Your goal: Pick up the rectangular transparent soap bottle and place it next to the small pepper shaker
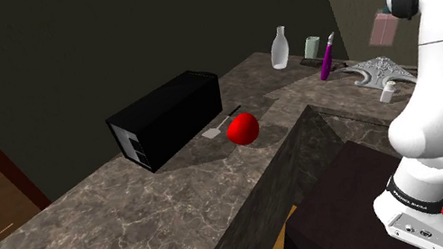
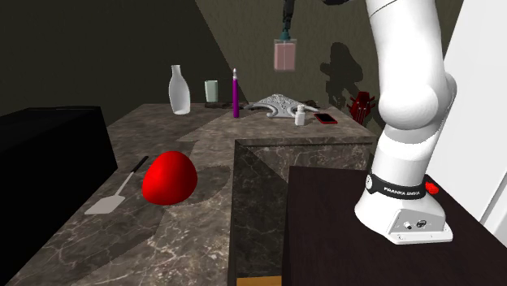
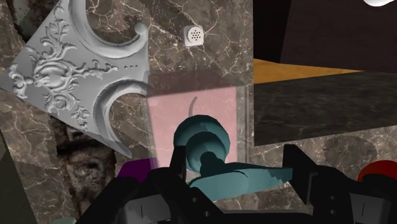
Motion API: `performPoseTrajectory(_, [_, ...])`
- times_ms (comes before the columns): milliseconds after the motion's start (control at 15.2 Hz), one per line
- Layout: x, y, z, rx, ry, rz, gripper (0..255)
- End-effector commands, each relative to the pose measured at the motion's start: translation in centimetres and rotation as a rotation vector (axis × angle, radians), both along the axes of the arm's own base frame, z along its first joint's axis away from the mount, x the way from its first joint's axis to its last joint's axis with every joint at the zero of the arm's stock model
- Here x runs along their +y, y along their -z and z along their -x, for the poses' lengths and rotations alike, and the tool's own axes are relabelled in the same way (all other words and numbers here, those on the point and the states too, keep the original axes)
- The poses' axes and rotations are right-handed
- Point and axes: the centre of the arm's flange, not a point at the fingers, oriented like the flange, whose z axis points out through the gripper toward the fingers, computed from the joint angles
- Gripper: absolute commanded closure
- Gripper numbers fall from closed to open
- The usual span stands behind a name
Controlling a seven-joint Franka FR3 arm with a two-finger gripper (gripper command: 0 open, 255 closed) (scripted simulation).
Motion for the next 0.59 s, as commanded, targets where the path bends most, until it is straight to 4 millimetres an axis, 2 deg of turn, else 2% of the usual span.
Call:
performPoseTrajectory(0, [0.0,1.0,0.0,0.000,0.000,0.001,255])
performPoseTrajectory(528, [0.0,5.2,0.0,0.000,0.000,0.001,255])
